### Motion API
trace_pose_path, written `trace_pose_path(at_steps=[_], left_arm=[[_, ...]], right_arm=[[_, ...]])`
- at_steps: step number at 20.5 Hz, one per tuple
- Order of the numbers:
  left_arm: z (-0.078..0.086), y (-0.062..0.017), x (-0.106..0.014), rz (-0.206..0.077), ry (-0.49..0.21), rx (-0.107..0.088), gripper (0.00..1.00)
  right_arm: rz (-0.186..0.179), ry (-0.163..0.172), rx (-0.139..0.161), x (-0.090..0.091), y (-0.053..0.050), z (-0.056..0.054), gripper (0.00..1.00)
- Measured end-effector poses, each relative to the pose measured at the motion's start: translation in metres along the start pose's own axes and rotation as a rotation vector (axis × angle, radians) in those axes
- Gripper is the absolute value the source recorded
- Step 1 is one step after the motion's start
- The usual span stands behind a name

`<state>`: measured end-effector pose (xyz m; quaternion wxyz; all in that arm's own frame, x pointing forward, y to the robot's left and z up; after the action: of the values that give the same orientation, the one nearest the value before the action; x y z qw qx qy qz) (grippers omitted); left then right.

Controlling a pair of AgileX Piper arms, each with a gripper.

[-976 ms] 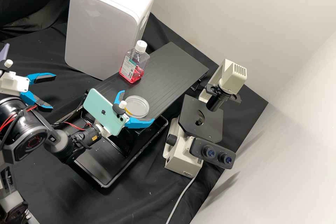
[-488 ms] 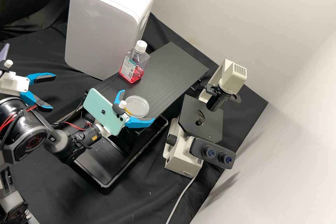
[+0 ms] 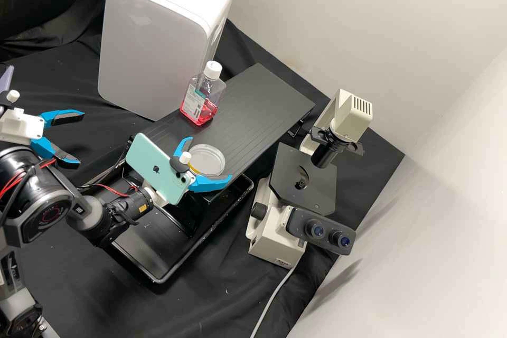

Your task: Remove the lid from the petri dish

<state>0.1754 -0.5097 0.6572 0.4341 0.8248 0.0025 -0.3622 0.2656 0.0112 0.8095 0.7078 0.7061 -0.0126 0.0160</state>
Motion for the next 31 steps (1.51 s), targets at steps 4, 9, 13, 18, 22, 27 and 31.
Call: trace_pose_path(at_steps=[4,9,13,18,22,27,31], left_arm=[[0.0000,0.0000,0.0000,0.000,0.000,0.000,1.00],[-0.0006,-0.0022,0.0006,-0.010,0.003,0.000,1.00],[-0.0002,-0.0023,0.0006,-0.010,0.002,0.000,1.00],[-0.0005,-0.0023,0.0006,-0.009,0.005,-0.001,1.00],[0.0004,-0.0025,0.0005,-0.008,0.010,0.009,1.00],[0.0003,-0.0025,0.0005,-0.008,0.011,0.011,1.00],[0.0003,-0.0025,0.0005,-0.008,0.011,0.011,1.00]], right_arm=[[0.004,-0.004,0.006,0.0000,0.0010,0.0010,0.00],[0.006,-0.001,0.006,0.0002,0.0008,0.0012,0.00],[0.008,0.000,0.013,0.0006,0.0000,0.0021,0.00],[0.008,0.000,0.014,0.0006,0.0000,0.0021,0.00],[0.008,0.000,0.014,0.0006,0.0000,0.0021,0.00],[0.008,0.000,0.014,0.0006,0.0000,0.0021,0.00],[0.008,0.000,0.020,0.0006,0.0000,0.0021,0.00]])
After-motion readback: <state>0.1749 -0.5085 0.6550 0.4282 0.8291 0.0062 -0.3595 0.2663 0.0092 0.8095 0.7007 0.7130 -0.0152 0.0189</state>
